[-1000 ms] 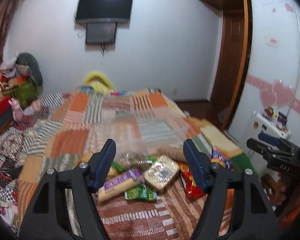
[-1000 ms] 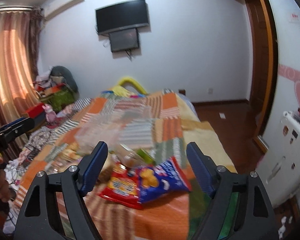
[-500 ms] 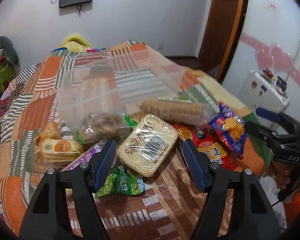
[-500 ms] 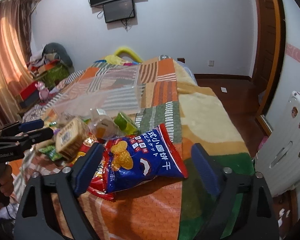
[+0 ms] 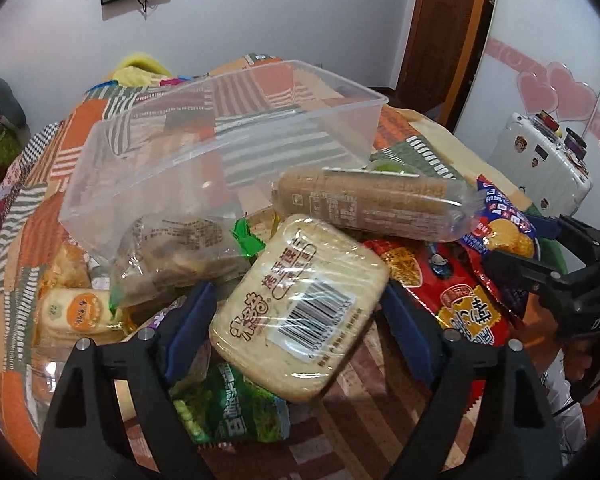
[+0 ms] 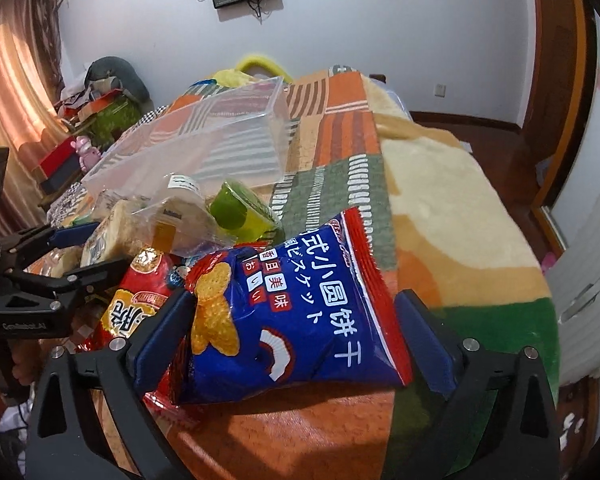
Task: Organize snacks
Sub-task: 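Grasp the blue biscuit bag with the right tool while the left grasps the bread cake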
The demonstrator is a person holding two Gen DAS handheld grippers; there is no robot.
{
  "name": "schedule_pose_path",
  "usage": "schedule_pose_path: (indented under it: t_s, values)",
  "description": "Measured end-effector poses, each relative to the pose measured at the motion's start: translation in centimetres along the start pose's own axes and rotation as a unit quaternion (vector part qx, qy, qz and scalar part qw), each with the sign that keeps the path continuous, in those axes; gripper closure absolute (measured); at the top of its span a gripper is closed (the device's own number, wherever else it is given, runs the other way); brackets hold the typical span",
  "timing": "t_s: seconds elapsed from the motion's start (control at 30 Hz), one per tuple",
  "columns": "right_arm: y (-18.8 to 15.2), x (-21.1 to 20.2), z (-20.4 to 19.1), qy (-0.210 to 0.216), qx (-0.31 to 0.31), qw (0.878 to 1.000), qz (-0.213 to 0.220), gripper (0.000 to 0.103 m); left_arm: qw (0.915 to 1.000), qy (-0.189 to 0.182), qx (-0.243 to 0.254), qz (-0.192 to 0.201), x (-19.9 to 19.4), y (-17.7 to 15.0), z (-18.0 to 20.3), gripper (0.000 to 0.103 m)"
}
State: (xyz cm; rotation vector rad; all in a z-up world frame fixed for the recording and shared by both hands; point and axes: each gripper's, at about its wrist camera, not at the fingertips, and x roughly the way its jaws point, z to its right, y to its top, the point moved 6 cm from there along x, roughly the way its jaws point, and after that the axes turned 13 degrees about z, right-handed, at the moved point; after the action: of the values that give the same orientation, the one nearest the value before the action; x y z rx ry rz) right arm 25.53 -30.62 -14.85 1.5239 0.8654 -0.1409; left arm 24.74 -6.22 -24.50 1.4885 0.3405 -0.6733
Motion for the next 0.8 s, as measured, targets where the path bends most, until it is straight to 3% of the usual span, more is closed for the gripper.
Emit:
schedule_pose_path:
  t_s: [0.27, 0.33, 0.43, 0.6, 0.8]
  values:
    - [0.6, -0.6, 0.1, 0.004, 0.017, 1.0, 0.016, 0.02, 0.9998, -0.007, -0.007, 0.015, -0.8, -0.2, 0.1, 0.034]
    - [1.0, -1.0, 0.0, 0.007, 0.017, 1.0, 0.024, 0.034, 0.9998, -0.008, -0.01, 0.016, -1.1, -0.3, 0.0, 0.04]
    - [1.4, -1.1, -0.2, 0.005, 0.011, 1.0, 0.026, 0.046, 0.9997, -0.01, -0.011, 0.018, -1.6, -0.3, 0.2, 0.044]
    - [1.8, -1.3, -0.2, -0.006, 0.006, 0.999, 0.031, 0.054, 0.9995, -0.011, -0.014, 0.025, -3.0, -0.2, 0.5, 0.047]
    - [2.4, -1.8, -0.3, -0.015, -0.003, 0.999, 0.04, 0.054, 0.999, -0.004, -0.02, 0.04, -5.2, 0.7, 0.3, 0.048]
